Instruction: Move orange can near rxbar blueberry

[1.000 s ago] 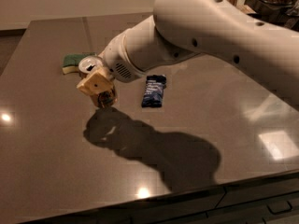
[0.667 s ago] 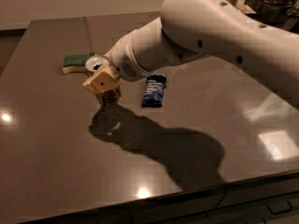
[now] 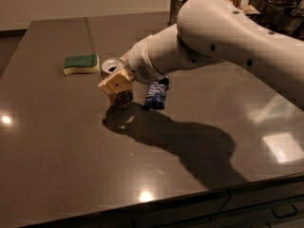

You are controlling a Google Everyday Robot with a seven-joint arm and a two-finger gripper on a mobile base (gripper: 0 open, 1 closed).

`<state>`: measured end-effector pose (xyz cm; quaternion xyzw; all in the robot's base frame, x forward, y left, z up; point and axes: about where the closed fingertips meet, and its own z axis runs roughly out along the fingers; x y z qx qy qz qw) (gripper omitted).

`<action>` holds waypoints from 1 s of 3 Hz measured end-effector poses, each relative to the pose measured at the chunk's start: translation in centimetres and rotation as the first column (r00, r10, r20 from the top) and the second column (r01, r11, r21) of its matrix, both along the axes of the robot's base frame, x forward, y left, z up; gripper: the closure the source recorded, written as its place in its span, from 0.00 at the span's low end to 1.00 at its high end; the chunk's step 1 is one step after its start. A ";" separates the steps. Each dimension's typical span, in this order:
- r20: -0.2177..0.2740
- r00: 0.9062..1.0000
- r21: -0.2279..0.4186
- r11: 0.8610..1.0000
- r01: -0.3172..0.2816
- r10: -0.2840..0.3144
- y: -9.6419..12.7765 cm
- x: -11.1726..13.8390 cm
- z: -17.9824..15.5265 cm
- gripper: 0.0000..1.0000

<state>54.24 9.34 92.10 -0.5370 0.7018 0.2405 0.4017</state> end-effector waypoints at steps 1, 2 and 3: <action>-0.011 1.000 0.003 1.000 0.014 -0.014 -0.9 0.7 -0.5 0.13; -0.019 0.999 0.003 1.000 0.027 -0.027 -1.7 1.1 -1.1 0.00; -0.019 0.999 0.003 1.000 0.027 -0.027 -1.7 1.1 -1.1 0.00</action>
Offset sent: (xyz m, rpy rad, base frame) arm 0.0214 -0.0349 -0.0234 0.0046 0.0389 -0.0574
